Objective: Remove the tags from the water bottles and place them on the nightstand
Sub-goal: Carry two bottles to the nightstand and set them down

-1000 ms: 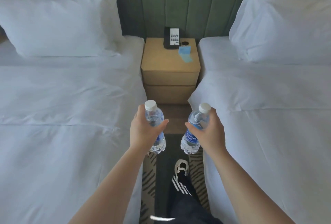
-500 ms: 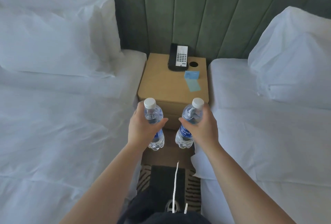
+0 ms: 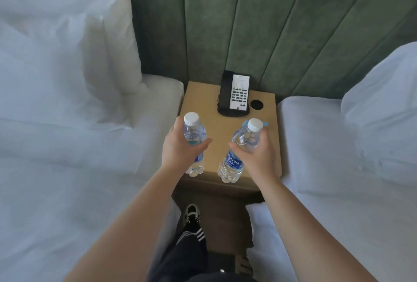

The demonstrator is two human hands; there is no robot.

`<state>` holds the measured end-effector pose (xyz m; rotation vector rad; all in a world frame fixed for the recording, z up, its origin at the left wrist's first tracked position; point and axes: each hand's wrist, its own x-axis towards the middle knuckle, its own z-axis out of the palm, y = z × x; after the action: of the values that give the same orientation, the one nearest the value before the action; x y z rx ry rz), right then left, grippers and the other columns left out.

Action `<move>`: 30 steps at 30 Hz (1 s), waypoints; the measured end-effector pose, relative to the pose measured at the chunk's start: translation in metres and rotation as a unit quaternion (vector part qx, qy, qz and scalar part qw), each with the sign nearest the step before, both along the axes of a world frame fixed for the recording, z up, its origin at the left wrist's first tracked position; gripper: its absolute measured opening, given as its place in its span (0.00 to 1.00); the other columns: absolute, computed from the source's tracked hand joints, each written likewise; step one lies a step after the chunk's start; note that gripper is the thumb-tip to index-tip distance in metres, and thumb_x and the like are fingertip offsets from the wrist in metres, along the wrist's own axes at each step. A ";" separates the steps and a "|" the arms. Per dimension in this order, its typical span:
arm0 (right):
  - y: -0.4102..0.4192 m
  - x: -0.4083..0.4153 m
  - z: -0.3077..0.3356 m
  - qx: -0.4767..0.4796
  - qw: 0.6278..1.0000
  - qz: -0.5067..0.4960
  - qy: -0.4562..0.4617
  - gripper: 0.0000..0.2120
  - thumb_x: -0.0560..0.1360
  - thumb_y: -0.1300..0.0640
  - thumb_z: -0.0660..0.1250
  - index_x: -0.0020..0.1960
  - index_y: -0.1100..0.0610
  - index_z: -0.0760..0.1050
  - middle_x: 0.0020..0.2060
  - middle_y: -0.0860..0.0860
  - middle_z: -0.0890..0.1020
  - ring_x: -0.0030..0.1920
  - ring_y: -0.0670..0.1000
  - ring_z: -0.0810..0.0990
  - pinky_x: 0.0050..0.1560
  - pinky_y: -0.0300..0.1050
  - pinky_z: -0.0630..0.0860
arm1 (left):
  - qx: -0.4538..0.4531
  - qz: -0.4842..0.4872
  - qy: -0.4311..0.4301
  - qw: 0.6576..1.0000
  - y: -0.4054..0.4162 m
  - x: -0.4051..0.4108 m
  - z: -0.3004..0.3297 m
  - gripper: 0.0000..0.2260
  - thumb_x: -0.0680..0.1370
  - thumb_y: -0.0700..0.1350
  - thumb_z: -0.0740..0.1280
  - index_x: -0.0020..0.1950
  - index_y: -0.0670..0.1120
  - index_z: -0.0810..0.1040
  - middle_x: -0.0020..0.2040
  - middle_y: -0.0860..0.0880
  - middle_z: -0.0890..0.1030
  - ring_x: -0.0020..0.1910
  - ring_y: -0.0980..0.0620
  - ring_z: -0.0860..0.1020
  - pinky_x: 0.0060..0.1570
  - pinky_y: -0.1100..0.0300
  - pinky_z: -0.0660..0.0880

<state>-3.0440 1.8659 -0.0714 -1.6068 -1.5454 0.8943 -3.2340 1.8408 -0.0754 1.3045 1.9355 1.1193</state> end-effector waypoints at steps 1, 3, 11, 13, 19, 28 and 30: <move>0.021 -0.010 -0.002 -0.010 1.000 -0.001 0.004 0.28 0.63 0.44 0.77 0.57 0.44 0.68 0.50 0.42 0.79 0.51 0.43 0.78 0.51 0.51 0.79 | -0.003 -0.003 0.004 1.000 0.022 -0.010 -0.003 0.28 0.66 0.54 0.78 0.60 0.50 0.68 0.55 0.51 0.79 0.52 0.50 0.79 0.51 0.48 0.80; 0.063 -0.028 -0.007 -0.019 1.000 -0.004 0.011 0.27 0.63 0.45 0.77 0.55 0.41 0.66 0.49 0.40 0.78 0.51 0.41 0.78 0.52 0.51 0.79 | -0.012 -0.013 0.010 1.000 0.067 -0.029 -0.011 0.28 0.66 0.55 0.78 0.59 0.52 0.67 0.55 0.51 0.79 0.52 0.50 0.79 0.50 0.49 0.80; 0.218 -0.086 -0.032 -0.042 0.999 0.028 0.000 0.23 0.63 0.47 0.78 0.48 0.40 0.66 0.46 0.41 0.79 0.48 0.41 0.78 0.52 0.49 0.77 | -0.050 -0.057 0.038 0.996 0.218 -0.085 -0.047 0.28 0.65 0.53 0.78 0.58 0.52 0.67 0.51 0.54 0.77 0.49 0.50 0.77 0.45 0.56 0.75; 0.253 -0.096 -0.042 -0.046 0.998 0.052 -0.005 0.25 0.64 0.48 0.78 0.54 0.47 0.67 0.50 0.47 0.80 0.51 0.47 0.79 0.54 0.49 0.76 | -0.069 -0.064 0.052 0.994 0.249 -0.096 -0.058 0.28 0.66 0.53 0.78 0.59 0.52 0.67 0.51 0.53 0.78 0.48 0.49 0.77 0.45 0.56 0.74; 0.339 -0.116 -0.084 -0.041 0.994 0.098 -0.019 0.30 0.65 0.49 0.77 0.60 0.52 0.66 0.54 0.49 0.78 0.52 0.48 0.76 0.50 0.43 0.70 | -0.092 -0.080 0.076 0.990 0.333 -0.121 -0.094 0.28 0.65 0.52 0.78 0.59 0.51 0.68 0.51 0.53 0.78 0.48 0.48 0.77 0.44 0.57 0.72; 0.409 -0.128 -0.143 -0.017 0.988 0.151 0.006 0.31 0.66 0.52 0.77 0.63 0.55 0.65 0.57 0.51 0.78 0.57 0.50 0.77 0.59 0.50 0.74 | -0.042 -0.097 0.031 0.994 0.415 -0.124 -0.144 0.28 0.65 0.52 0.78 0.58 0.52 0.67 0.49 0.55 0.78 0.48 0.53 0.77 0.44 0.60 0.72; 0.418 -0.128 -0.153 -0.016 0.987 0.159 0.004 0.33 0.66 0.52 0.77 0.64 0.55 0.64 0.58 0.52 0.77 0.59 0.50 0.77 0.60 0.51 0.74 | -0.031 -0.102 0.030 0.994 0.426 -0.124 -0.152 0.27 0.66 0.51 0.78 0.58 0.53 0.66 0.47 0.58 0.77 0.48 0.55 0.77 0.43 0.63 0.71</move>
<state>-3.1717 2.2840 -0.2247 -1.3964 -1.8228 1.0978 -3.3578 2.2664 -0.2273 1.4798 1.8165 0.9222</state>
